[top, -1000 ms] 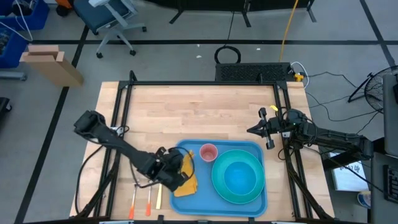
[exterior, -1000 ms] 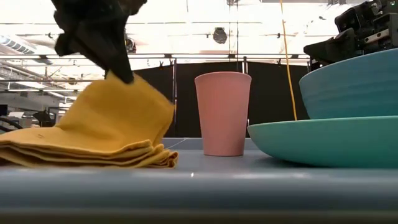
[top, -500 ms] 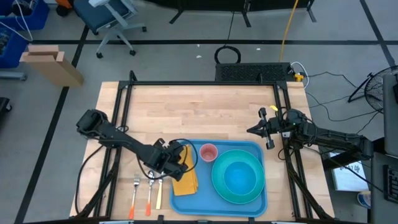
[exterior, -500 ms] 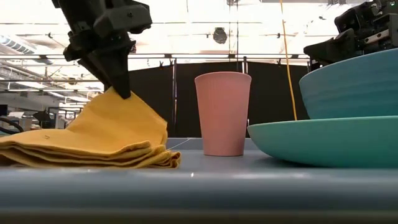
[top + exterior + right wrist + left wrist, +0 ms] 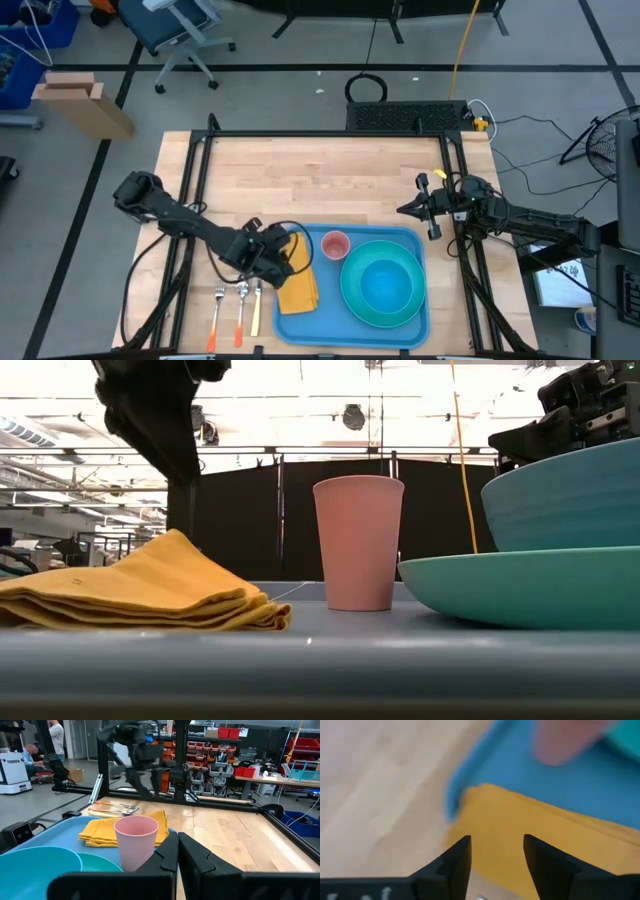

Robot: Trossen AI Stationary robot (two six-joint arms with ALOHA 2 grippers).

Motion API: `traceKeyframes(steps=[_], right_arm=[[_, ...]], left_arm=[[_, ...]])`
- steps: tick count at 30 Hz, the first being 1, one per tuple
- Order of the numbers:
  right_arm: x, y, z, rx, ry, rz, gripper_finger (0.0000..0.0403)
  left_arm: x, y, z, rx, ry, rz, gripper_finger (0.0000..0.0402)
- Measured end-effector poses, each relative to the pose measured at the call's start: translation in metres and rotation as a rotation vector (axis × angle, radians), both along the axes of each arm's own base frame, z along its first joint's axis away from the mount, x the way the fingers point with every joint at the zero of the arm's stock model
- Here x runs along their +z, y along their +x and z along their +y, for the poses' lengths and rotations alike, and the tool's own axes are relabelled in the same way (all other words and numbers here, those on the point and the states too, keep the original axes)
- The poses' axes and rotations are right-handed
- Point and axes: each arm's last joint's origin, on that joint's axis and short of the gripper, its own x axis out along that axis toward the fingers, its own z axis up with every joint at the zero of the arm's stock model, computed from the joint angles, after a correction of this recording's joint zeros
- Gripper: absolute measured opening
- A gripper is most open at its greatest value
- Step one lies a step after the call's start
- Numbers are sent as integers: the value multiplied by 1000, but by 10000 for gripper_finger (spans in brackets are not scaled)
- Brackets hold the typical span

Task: Set up tray
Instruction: Put the yellow napkin to the left of the blue tray

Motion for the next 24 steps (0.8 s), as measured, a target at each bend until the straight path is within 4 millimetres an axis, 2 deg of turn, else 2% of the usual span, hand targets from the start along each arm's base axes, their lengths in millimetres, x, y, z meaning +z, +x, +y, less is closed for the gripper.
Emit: traceKeyframes(steps=[4, 7, 10, 14, 17, 20, 24], right_arm=[[0, 0, 0, 0, -1, -2, 0], [0, 0, 0, 0, -2, -5, 0], [1, 0, 0, 0, -3, -9, 0], [2, 0, 0, 0, 23, -11, 0], [2, 0, 0, 0, 34, -16, 0], [2, 0, 0, 0, 44, -13, 0], [2, 0, 0, 0, 73, -10, 0]], left_arm=[[2, 8, -27, -192, -73, -112, 191], [-5, 16, -55, -365, -96, -187, 179], [-15, 23, -73, -419, -112, -232, 158], [-32, 38, -84, -420, -70, -145, 130], [-44, 52, -91, -443, -8, -17, 124], [-46, 68, -100, -458, 24, 60, 140], [-38, 88, -111, -468, 25, 74, 191]])
